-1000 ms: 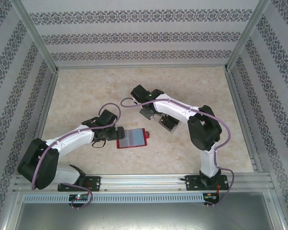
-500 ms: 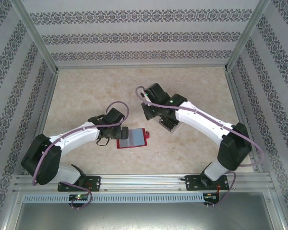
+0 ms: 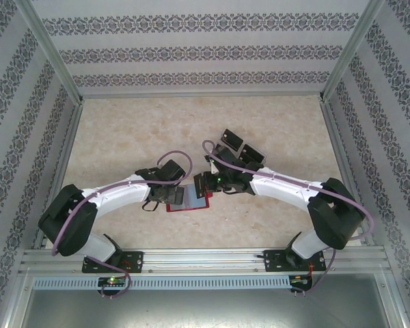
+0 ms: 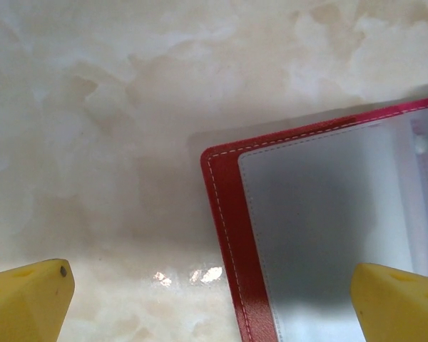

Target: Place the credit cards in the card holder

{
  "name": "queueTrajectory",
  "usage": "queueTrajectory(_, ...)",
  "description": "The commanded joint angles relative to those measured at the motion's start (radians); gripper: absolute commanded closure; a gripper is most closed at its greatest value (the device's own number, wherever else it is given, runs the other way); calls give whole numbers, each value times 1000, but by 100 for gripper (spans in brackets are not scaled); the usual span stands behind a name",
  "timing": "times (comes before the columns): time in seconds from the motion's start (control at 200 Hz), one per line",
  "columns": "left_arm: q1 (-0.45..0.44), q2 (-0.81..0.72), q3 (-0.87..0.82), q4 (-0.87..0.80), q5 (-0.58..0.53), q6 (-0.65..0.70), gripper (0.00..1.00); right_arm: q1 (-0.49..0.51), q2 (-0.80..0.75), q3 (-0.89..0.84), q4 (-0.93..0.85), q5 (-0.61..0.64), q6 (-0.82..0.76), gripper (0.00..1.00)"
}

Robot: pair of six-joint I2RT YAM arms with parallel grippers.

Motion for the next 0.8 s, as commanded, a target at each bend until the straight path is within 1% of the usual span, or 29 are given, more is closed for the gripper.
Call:
queueTrajectory(0.0,-18,18,21,-40,-42,-21,0,2,24,-22,97,-33,58,100)
queueTrajectory(0.265,-20,35,9,-82,-73,-34,0,-10,108,-46,103,-7,44,100)
queueTrajectory(0.375,-22,24,-3,-106,-88,-46,0,-24,102,-71,101,6,45,100)
queueTrajectory(0.6,-20,26,-37,-99,-88,-62,0,-43,79,-88,90,12,36,100)
queueTrajectory(0.794,-20,35,-59,-85,-82,-77,0,-54,45,-90,135,-53,28,100)
